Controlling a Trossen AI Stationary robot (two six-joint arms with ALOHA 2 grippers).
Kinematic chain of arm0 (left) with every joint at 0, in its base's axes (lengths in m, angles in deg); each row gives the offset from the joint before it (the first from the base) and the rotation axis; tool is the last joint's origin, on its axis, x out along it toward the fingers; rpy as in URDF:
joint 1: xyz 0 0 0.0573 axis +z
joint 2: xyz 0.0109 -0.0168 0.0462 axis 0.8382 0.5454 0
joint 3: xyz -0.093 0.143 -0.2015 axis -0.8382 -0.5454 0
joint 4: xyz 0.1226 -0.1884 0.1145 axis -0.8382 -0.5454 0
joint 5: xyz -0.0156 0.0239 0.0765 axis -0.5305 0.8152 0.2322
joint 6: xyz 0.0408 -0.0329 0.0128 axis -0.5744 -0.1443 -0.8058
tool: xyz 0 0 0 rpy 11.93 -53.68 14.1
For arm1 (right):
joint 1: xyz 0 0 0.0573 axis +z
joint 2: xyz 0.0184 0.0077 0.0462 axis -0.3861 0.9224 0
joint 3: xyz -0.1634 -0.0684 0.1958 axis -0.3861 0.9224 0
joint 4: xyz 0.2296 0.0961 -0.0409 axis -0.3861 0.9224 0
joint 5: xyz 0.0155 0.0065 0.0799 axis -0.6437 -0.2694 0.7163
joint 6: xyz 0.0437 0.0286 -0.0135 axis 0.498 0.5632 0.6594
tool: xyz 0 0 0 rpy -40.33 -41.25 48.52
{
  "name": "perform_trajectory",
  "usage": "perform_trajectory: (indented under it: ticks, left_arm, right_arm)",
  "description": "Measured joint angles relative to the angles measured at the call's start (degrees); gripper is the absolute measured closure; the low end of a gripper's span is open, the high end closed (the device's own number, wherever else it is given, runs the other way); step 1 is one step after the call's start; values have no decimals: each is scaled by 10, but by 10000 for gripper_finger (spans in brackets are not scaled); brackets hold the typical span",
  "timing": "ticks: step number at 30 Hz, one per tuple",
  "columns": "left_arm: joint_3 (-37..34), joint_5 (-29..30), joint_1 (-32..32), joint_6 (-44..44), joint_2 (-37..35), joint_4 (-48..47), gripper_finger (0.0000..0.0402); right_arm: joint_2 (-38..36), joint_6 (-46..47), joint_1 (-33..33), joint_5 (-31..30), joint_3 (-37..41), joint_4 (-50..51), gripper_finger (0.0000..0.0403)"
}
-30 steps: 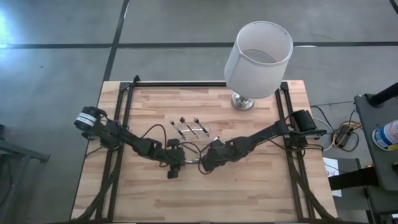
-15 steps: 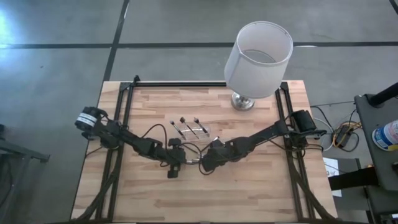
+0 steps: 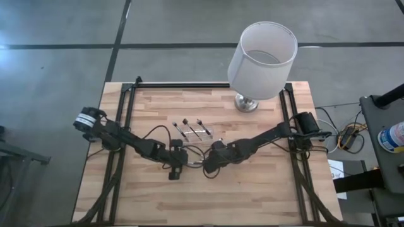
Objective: Put items in baskets/containers
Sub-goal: Put the eyeshadow brush into the transparent organizer
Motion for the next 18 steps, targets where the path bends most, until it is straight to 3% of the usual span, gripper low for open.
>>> perform_trajectory:
  ticks: [14, 18]
  left_arm:
    - [-2, 5, 0, -27, -1, 9, 400]
    - [1, 5, 1, -21, -2, 13, 368]
  right_arm:
    - [-1, -9, 0, 5, 0, 0, 394]
    - [-1, -9, 0, 6, 0, 0, 394]
